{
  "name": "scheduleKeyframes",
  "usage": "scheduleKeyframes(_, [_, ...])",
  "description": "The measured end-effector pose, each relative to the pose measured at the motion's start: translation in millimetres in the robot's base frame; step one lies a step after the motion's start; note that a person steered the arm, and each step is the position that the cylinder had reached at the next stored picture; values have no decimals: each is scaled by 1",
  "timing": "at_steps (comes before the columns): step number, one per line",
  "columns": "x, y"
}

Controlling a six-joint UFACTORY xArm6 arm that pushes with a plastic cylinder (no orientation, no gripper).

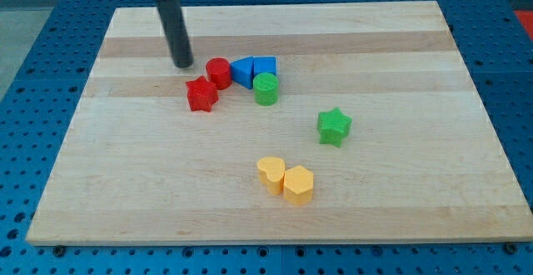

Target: Nudge the red blocks to the right side slightly

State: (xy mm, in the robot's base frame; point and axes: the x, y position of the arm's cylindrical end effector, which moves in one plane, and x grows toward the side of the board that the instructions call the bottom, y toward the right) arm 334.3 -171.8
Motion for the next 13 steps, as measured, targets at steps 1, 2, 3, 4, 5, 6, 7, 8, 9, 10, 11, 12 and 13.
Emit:
scheduleKeyframes(1, [28,-48])
scheduleKeyframes(2, [67,-73])
scheduleKeyframes(3, [74,-70])
scheduleKeyframes(4, [74,-54])
scheduleKeyframes(5, [74,-33])
scheduleKeyframes(6, [74,-14])
scheduleKeyframes(7, [74,-4])
scheduleKeyframes(8, [77,0])
scheduleKeyframes(9, [81,4])
scheduleKeyframes(10, [81,11])
scheduleKeyframes(11, [81,20])
scheduleKeyframes(12, [81,29])
scheduleKeyframes(13, [81,38])
